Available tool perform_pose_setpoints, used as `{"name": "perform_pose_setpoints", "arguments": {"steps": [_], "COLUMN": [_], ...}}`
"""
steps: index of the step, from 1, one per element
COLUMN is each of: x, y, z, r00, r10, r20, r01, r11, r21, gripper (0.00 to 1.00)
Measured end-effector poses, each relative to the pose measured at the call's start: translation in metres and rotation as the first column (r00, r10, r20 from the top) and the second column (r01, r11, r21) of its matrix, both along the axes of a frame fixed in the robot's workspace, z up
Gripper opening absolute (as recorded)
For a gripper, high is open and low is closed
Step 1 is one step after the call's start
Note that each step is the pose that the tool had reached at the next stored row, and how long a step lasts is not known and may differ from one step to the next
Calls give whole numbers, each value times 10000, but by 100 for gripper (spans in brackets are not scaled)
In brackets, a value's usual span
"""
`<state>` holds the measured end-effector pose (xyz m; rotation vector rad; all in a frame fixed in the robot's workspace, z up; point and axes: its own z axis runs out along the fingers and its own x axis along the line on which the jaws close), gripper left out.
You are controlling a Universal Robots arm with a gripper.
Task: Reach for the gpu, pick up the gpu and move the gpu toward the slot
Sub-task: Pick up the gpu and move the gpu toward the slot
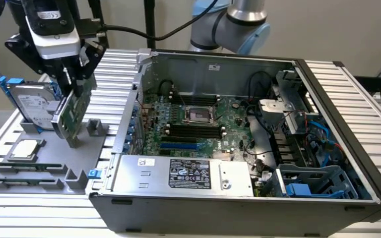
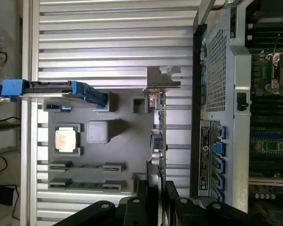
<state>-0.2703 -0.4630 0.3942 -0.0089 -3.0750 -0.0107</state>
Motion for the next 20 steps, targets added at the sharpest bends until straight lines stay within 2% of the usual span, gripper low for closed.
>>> {"name": "perform_pose_setpoints", "arguments": {"steps": [8,13,16,20], "x": [346,571,709,892], "y": [0,0,0,0], "z": [366,580,615,620], "r00": [10000,10000,10000,10000], "r10": [-1,-1,0,0], "r20": [-26,-44,-47,-48], "r01": [1,1,1,0], "r11": [10000,10000,10000,9999], "r21": [-1,19,53,145], "gripper": [26,26,26,26]}}
